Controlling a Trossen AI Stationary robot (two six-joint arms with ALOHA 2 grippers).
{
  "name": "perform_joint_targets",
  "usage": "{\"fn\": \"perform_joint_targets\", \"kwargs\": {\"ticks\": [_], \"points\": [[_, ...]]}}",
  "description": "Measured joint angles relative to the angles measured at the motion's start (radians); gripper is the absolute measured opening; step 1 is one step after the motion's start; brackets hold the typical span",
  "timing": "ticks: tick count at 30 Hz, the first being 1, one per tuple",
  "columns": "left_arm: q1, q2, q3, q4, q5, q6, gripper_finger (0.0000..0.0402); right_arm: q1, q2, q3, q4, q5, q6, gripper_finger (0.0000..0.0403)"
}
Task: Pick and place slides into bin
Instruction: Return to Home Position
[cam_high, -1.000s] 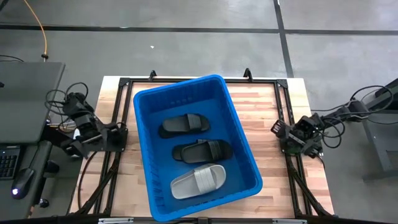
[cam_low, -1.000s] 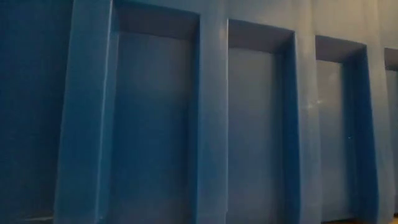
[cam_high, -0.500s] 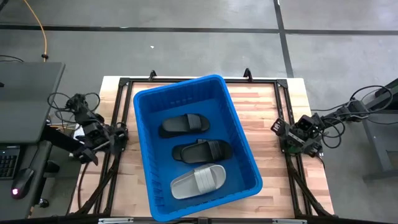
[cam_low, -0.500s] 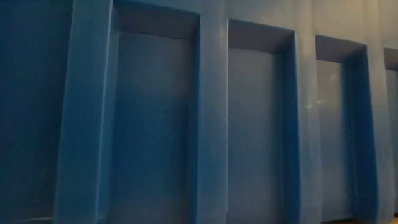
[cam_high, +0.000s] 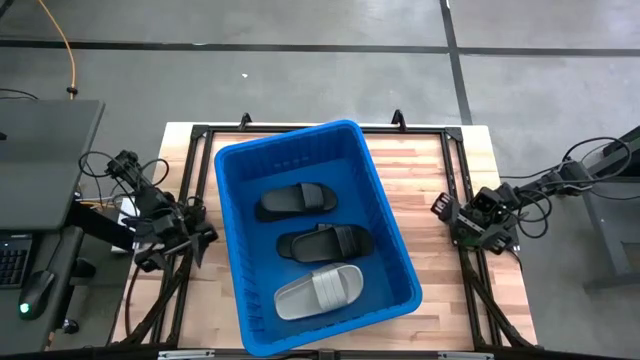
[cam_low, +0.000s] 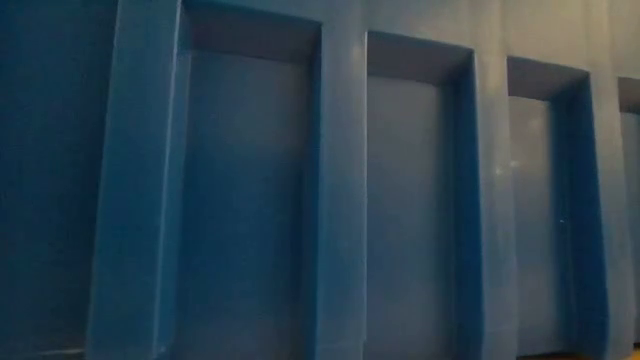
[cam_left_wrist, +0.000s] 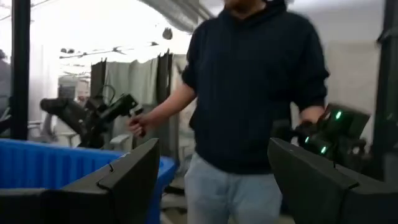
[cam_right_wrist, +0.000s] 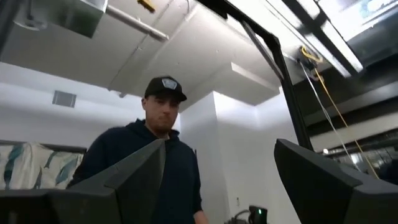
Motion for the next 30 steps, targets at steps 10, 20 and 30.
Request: {"fn": "perform_joint_targets", "kwargs": {"ticks": [10,20,30], "points": [[0.0,0.0,0.001,-0.06,-0.318,0.203,0.0289,0.0,0.001,0.0,-0.09,0.002,-0.103,0.0291],[0.0,0.0,0.001,-0.043,-0.348,0.218,0.0289,0.0,0.001,0.0,-0.198,0.002,-0.001,0.0291],[0.0,0.0,0.001,-0.084,-0.348,0.219,0.0289,0.0,0.001,0.0,-0.255,-0.026,0.026,0.0291]]}}
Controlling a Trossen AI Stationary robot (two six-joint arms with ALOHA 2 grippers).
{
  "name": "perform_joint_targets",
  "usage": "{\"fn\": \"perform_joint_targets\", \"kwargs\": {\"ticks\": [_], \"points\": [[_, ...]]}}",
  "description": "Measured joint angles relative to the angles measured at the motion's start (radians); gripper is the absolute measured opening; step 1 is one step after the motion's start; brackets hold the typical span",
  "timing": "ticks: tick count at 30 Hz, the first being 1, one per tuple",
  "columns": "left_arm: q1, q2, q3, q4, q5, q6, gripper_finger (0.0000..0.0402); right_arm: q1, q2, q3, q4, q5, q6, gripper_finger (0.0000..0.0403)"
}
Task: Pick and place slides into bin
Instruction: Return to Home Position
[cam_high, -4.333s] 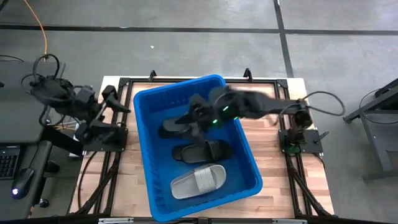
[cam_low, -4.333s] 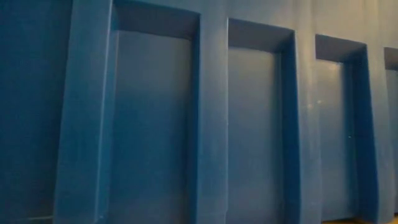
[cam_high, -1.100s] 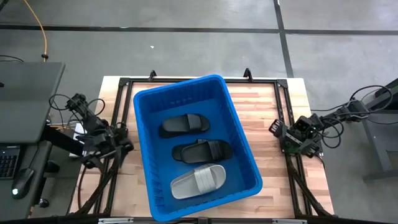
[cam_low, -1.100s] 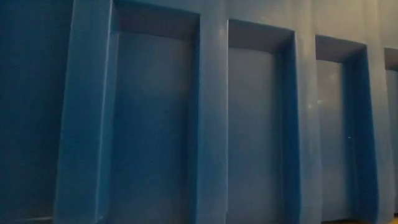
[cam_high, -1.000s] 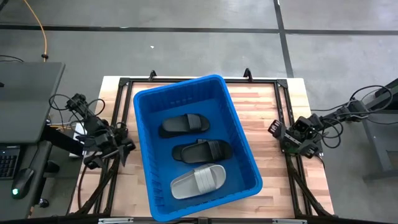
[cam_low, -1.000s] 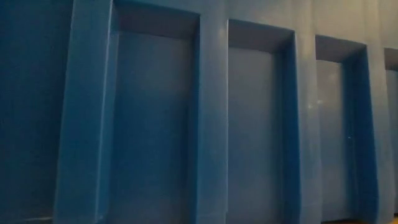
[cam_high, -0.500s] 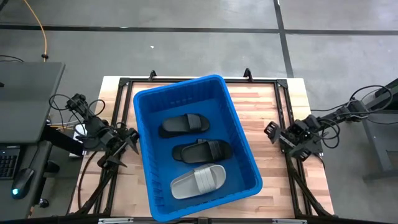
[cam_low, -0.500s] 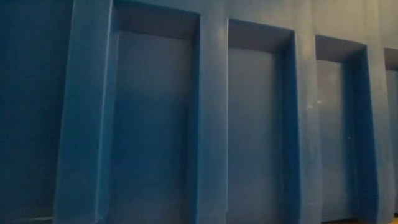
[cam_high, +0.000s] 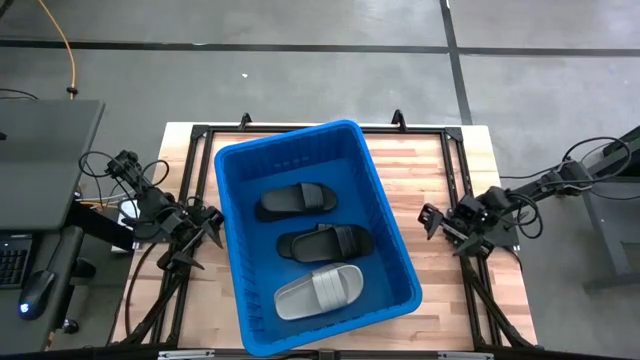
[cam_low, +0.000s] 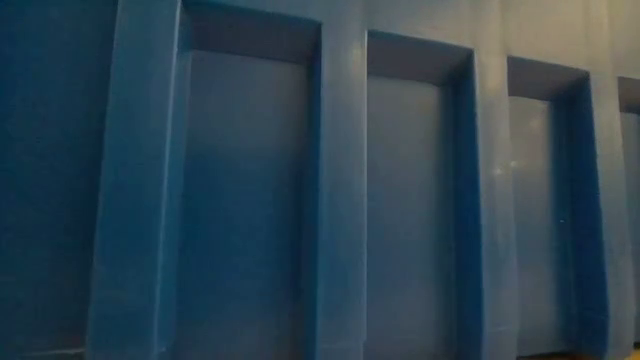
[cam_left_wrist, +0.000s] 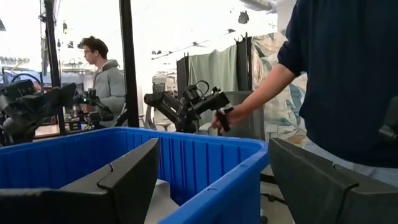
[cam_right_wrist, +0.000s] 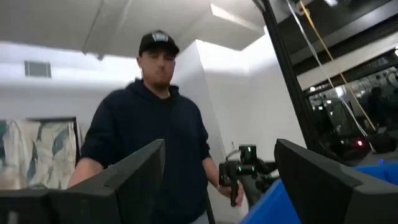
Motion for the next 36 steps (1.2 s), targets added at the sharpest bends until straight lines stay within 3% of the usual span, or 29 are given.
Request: {"fn": "perform_joint_targets", "kwargs": {"ticks": [7,12,16,21,27,36], "points": [[0.0,0.0,0.0,0.004,0.0,0.014,0.0289,0.0,0.0,0.0,-0.029,-0.05,-0.112,0.0291],[0.0,0.0,0.0,0.003,0.0,0.014,0.0289,0.0,0.0,0.0,-0.11,-0.152,-0.11,0.0291],[0.0,0.0,0.0,0.001,0.0,0.014,0.0289,0.0,-0.001,0.0,-0.158,-0.159,-0.26,0.0291],[0.0,0.0,0.0,0.0,0.0,0.015,0.0289,0.0,0.0,0.0,-0.201,-0.151,-0.289,0.0291],[0.0,0.0,0.0,-0.004,0.0,0.015,0.0289,0.0,0.0,0.0,-0.204,-0.154,-0.277,0.0291],[0.0,0.0,0.0,-0.004,0.0,0.016,0.0289,0.0,0.0,0.0,-0.216,-0.154,-0.08,0.0291]]}}
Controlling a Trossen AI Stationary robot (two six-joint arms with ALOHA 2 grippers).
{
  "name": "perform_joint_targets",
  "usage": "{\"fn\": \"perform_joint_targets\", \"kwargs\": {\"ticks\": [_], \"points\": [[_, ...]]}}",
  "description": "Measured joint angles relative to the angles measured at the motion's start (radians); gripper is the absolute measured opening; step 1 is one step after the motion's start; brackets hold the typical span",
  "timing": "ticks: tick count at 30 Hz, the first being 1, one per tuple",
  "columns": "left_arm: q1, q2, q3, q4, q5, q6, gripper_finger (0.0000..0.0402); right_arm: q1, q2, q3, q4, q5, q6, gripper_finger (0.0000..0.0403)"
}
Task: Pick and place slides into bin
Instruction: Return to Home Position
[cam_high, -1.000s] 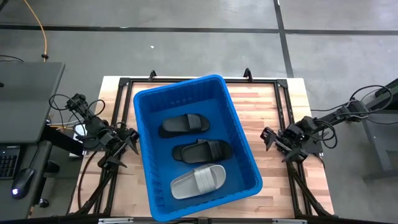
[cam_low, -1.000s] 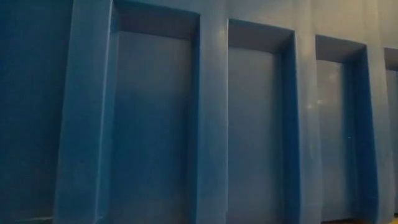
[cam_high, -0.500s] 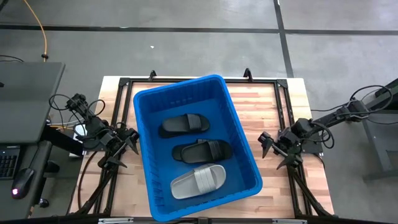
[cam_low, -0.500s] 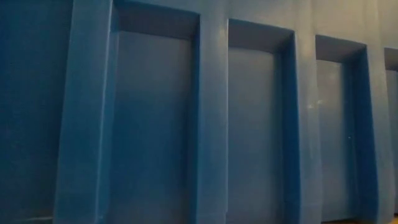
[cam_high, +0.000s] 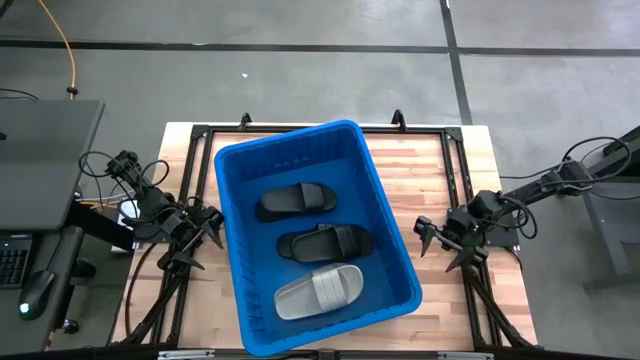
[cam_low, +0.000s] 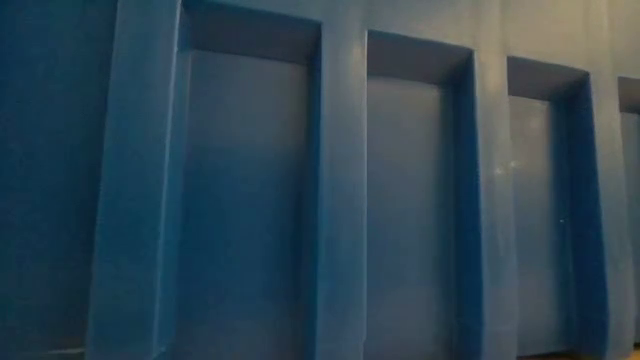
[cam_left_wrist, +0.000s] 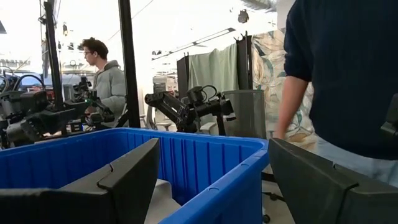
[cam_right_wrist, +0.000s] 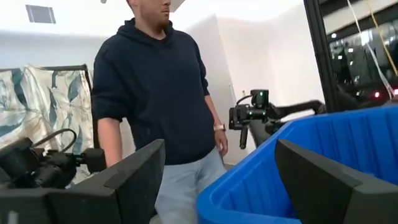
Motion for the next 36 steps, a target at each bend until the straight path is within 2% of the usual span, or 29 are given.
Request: {"fn": "perform_joint_targets", "kwargs": {"ticks": [24,36], "points": [[0.0,0.0,0.0,0.0,0.0,0.0,0.0289,0.0,0.0,0.0,-0.228,0.002,0.035,0.0291],[0.0,0.0,0.0,0.0,0.0,0.0,0.0289,0.0,-0.001,0.0,-0.271,-0.002,0.034,0.0291]]}}
